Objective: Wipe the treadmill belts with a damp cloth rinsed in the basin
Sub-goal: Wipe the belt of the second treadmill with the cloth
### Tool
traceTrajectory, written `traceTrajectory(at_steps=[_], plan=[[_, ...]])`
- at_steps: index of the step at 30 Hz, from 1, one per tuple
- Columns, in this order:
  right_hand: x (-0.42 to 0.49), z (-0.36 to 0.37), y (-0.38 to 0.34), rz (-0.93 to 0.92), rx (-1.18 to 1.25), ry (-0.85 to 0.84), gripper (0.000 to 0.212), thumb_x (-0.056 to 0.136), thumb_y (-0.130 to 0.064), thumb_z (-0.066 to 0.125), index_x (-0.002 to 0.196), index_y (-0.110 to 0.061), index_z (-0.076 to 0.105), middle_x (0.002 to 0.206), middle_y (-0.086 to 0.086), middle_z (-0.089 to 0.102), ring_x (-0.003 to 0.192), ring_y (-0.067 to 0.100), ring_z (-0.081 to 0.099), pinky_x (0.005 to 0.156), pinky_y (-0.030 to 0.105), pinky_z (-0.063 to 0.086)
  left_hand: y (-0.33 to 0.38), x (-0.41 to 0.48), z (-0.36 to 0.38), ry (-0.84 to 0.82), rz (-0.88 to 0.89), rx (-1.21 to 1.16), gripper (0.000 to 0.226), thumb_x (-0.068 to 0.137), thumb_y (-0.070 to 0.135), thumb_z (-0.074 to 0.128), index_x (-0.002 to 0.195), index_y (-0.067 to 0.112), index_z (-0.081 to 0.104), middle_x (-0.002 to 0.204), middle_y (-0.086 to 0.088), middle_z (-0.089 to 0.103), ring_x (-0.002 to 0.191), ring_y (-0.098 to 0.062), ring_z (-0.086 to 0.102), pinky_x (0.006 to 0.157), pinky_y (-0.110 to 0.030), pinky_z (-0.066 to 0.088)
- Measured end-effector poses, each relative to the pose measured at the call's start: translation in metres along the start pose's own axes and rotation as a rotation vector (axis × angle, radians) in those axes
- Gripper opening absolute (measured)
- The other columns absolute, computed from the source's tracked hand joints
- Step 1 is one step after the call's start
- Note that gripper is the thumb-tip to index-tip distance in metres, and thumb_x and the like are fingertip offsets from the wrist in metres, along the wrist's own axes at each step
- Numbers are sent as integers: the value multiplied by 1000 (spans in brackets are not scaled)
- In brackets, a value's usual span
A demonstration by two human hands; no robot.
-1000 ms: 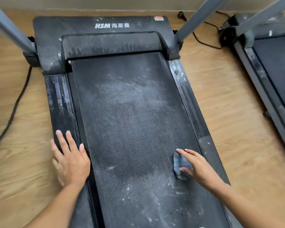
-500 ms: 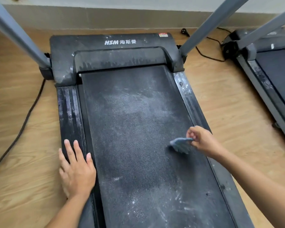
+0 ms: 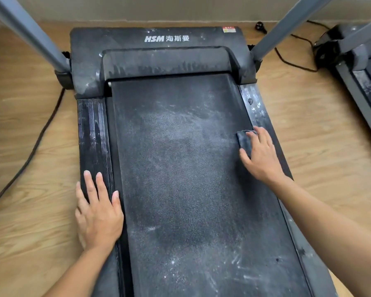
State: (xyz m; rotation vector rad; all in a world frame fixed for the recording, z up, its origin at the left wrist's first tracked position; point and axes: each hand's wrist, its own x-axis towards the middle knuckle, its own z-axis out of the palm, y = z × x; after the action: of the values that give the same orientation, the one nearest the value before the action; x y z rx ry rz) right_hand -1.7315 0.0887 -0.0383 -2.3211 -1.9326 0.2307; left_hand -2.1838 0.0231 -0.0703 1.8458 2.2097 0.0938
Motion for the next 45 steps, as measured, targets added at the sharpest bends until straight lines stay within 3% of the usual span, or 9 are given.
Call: traceTrajectory(at_steps=[4,11,15,18,24,28,32,38,45], plan=[[10,31,-2,-13,-56,-182,91,104,-68,29,167,-7,4,175,13,-7,161,25,-12,131,43,-6,-3,1,9,48,-11,-35,64,109,37,46,165,12,25,177,-5,5,154,-47,23,97,-73,46],[20,57,-79,244,73,-77,120,84,-91,19,166,-4,6,175,16,-1,162,28,-7,131,50,1,-6,0,9,52,-6,-10,69,108,46,28,167,11,20,177,-7,-3,157,-45,21,99,-62,48],[8,70,-213,-10,88,-128,105,95,-79,25,165,-2,8,175,17,0,162,31,-3,131,49,1,-8,0,3,36,10,-51,67,106,41,29,167,15,20,177,-1,-3,159,-39,19,102,-60,49],[-22,89,-313,-243,142,-187,90,103,-67,20,167,-6,0,174,12,-12,161,24,-18,131,43,-5,-10,0,-2,22,29,-55,68,104,39,32,168,16,20,177,0,-1,159,-39,20,103,-61,50],[-12,87,-269,-498,34,-188,80,106,-66,20,169,-18,5,176,0,-4,161,16,-11,131,42,4,-9,-1,1,30,52,-12,70,101,38,34,166,13,25,177,-4,6,150,-46,29,100,-66,49],[19,67,-167,-135,19,-110,89,101,-76,21,169,-21,4,176,-1,-4,162,17,-9,132,41,0,-8,0,11,58,36,-33,66,104,26,48,165,12,27,177,-5,9,148,-48,30,94,-71,50],[12,43,-47,208,22,-61,98,95,-86,13,169,-22,2,176,0,-6,162,17,-6,132,40,2,-8,1,13,66,51,-39,62,106,23,41,165,11,27,176,-7,10,150,-48,28,92,-70,50],[10,52,-89,365,88,-28,107,93,-87,18,168,-12,4,176,6,-2,162,22,-4,131,45,4,-7,2,9,22,51,-26,68,103,35,33,166,11,23,177,-8,5,154,-46,24,99,-65,48],[-64,82,-282,-255,98,-182,92,102,-73,22,168,-12,6,176,5,-6,161,18,-14,131,45,4,-12,1,9,35,51,-51,60,109,27,40,165,13,25,177,-7,7,155,-44,24,98,-64,49]])
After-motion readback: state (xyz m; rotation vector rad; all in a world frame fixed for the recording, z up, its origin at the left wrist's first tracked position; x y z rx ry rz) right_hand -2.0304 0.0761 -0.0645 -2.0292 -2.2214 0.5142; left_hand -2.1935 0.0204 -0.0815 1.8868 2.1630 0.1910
